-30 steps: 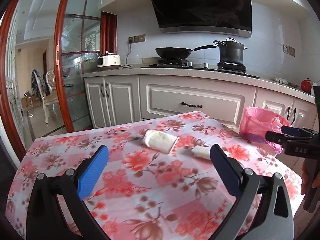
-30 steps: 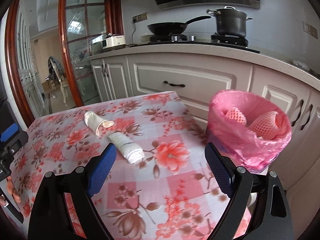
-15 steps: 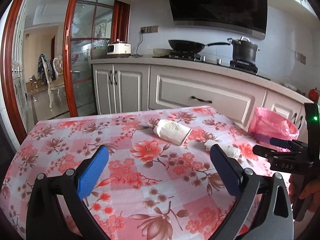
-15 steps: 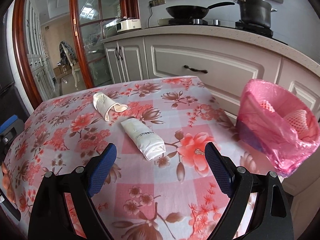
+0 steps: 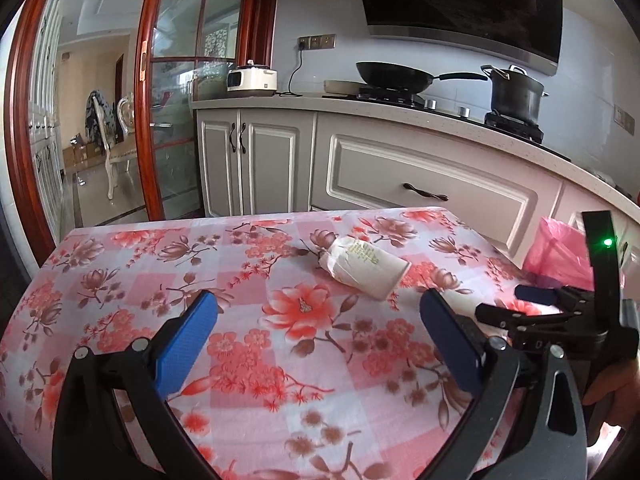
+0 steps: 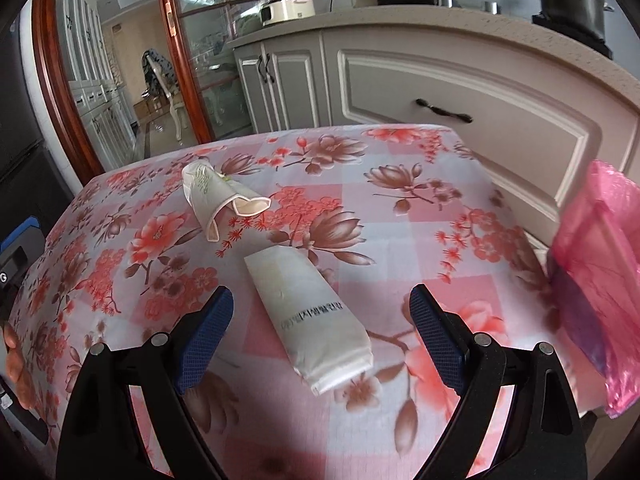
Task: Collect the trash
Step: 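Grasp a white printed tissue pack with the right tool while the left tool grasps a white tissue roll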
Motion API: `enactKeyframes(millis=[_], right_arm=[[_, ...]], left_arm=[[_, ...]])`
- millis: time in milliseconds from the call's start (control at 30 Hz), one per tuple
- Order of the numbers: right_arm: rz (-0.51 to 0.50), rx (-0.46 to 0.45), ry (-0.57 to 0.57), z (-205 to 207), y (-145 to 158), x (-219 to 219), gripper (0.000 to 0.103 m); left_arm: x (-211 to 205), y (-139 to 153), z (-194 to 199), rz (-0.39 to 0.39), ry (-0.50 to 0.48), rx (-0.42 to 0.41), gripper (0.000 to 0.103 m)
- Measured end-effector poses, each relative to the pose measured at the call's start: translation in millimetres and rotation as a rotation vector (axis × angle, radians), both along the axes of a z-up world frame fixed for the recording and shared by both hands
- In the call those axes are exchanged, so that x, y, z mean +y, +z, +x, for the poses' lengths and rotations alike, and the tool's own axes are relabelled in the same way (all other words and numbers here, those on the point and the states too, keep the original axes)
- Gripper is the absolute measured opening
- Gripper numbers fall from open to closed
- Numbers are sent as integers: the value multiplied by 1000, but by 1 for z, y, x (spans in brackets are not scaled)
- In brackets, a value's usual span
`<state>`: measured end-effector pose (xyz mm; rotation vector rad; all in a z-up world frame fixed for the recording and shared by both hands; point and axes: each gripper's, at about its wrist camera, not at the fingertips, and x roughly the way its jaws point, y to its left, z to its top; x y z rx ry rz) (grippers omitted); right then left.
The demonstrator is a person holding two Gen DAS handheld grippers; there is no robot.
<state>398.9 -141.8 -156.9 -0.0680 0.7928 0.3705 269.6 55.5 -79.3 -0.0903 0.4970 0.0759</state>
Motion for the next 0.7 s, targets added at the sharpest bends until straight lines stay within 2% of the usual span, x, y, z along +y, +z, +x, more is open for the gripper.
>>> enactKeyframes(millis=[233, 300, 467, 700], right_arm=[[14, 78, 54, 19, -14, 17, 83], [11, 82, 65, 14, -16, 20, 70], [-31, 81, 108, -1, -19, 29, 50], [-58, 71, 127, -3, -16, 41, 49]], left_arm=[[9, -7, 10, 13, 14, 18, 98], [11, -7, 13, 9, 18, 21, 98], [14, -9, 14, 8, 17, 23, 98], [14, -10, 17, 6, 10, 36, 98]])
